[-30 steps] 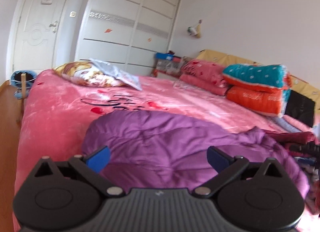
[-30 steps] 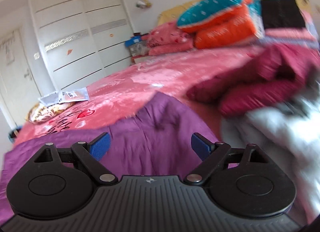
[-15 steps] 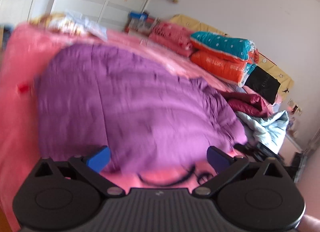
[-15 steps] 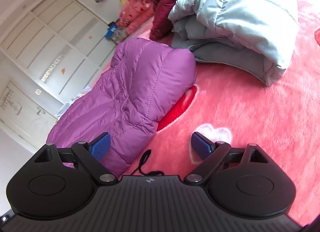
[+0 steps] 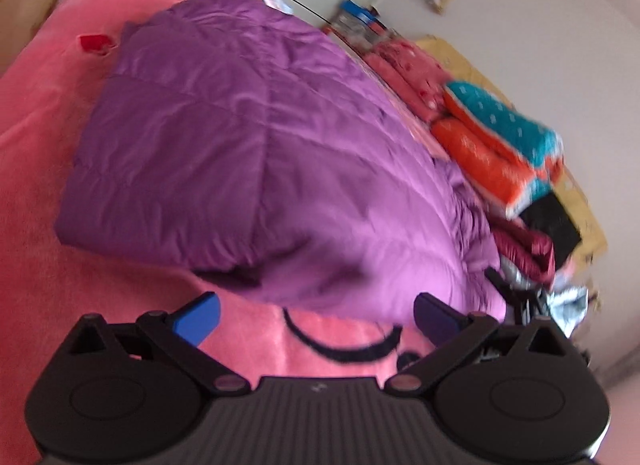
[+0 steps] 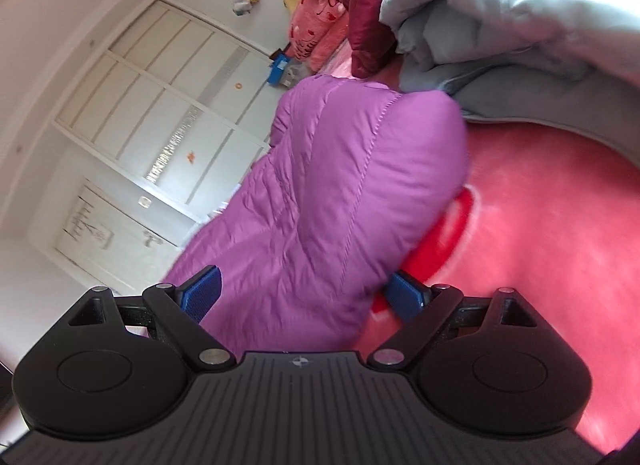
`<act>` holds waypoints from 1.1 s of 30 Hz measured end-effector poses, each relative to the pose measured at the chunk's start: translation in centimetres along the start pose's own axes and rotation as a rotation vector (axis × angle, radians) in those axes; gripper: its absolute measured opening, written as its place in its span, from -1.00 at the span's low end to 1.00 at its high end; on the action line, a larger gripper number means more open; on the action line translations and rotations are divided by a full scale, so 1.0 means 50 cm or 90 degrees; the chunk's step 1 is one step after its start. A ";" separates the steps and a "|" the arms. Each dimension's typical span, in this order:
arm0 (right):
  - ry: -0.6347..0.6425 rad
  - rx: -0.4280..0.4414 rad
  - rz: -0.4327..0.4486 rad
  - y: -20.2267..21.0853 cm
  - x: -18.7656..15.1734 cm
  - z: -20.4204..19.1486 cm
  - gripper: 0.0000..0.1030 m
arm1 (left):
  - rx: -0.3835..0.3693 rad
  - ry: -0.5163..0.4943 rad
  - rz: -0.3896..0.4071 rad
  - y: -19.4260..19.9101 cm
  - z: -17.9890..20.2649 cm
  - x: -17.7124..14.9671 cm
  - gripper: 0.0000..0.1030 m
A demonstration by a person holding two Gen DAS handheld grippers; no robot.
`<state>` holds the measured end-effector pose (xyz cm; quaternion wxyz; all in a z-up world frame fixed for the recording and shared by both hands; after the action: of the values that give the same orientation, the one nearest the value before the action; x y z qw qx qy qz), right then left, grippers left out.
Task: Fold large clothes
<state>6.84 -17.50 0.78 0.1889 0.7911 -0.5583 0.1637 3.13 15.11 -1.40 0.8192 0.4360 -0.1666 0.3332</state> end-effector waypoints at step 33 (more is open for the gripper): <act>0.154 -0.038 0.036 -0.066 0.008 -0.042 0.12 | -0.056 0.165 0.109 -0.121 -0.068 0.176 0.42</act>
<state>9.97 -15.80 2.43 0.2738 0.7437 -0.5579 0.2463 13.62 19.03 -2.00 0.8208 0.3374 -0.1101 0.4477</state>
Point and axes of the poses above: each gripper's, at about its wrist camera, not at the fingertips, and y roughly against the way its jaws point, z to its right, x to its top, the point moved 10 cm from there along -y, roughly the way its jaws point, and after that the axes turned 6 degrees about x, right-handed, at the moved point
